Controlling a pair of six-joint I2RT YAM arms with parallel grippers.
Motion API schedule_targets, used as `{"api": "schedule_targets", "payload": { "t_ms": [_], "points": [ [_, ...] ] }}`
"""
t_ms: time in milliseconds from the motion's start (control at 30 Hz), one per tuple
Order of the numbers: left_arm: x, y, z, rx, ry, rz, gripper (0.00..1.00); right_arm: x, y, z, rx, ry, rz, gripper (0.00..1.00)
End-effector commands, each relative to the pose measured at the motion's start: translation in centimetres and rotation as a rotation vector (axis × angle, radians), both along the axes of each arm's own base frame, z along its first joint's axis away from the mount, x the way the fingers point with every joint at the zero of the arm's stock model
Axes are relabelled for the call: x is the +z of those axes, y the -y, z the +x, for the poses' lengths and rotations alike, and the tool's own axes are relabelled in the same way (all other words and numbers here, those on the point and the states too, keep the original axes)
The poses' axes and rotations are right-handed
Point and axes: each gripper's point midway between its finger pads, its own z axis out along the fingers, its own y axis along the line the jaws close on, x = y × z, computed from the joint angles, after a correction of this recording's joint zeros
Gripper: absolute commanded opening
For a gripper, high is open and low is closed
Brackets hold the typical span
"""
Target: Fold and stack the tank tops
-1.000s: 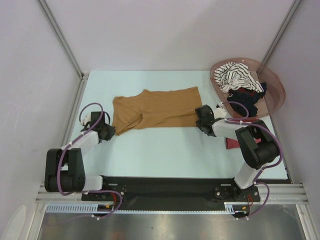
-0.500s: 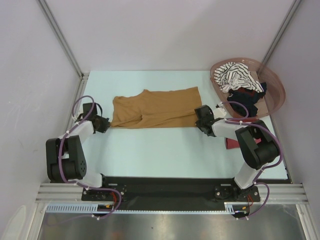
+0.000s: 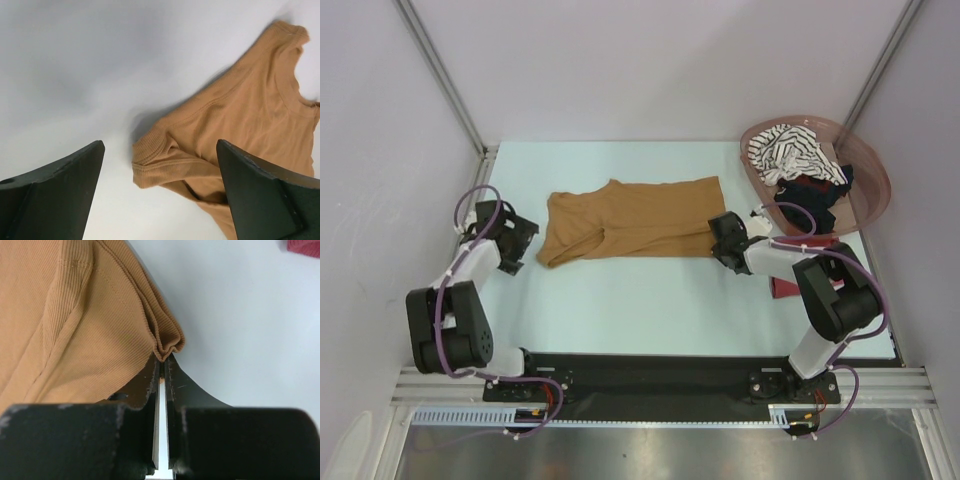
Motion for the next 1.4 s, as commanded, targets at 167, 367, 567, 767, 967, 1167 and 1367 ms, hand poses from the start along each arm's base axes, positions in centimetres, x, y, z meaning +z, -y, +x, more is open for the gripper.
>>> {"api": "schedule_targets", "payload": {
  "t_ms": [167, 367, 567, 767, 967, 1167, 1367],
  "points": [
    [6.9, 5.3, -1.3, -0.349, 0.252, 0.246, 1.00, 1.1, 1.3, -0.9, 0.002, -0.010, -0.071, 0.00],
    [7.5, 12.3, -1.6, -0.673, 0.259, 0.348, 1.00, 1.5, 1.3, -0.8, 0.019, -0.011, -0.069, 0.00],
    [7.0, 16.5, -1.2, -0.862, 0.320, 0.386, 1.00, 1.6, 1.2, -0.8, 0.034, -0.011, -0.062, 0.00],
    [3.8, 18.9, -1.6, -0.877, 0.288, 0.248, 0.80, 1.5, 1.3, -0.8, 0.032, -0.017, -0.057, 0.00],
    [1.7, 19.4, -1.9, -0.663, 0.280, 0.069, 0.66, 1.6, 1.2, -0.7, 0.027, -0.013, -0.047, 0.00],
    [-0.3, 19.0, -2.0, -0.445, 0.280, -0.049, 0.65, 1.6, 1.2, -0.7, 0.024, -0.013, -0.048, 0.00],
    [-2.4, 18.9, -1.4, -0.338, 0.193, -0.034, 0.65, 1.7, 1.2, -0.6, 0.018, -0.009, -0.043, 0.00]
  ]
}}
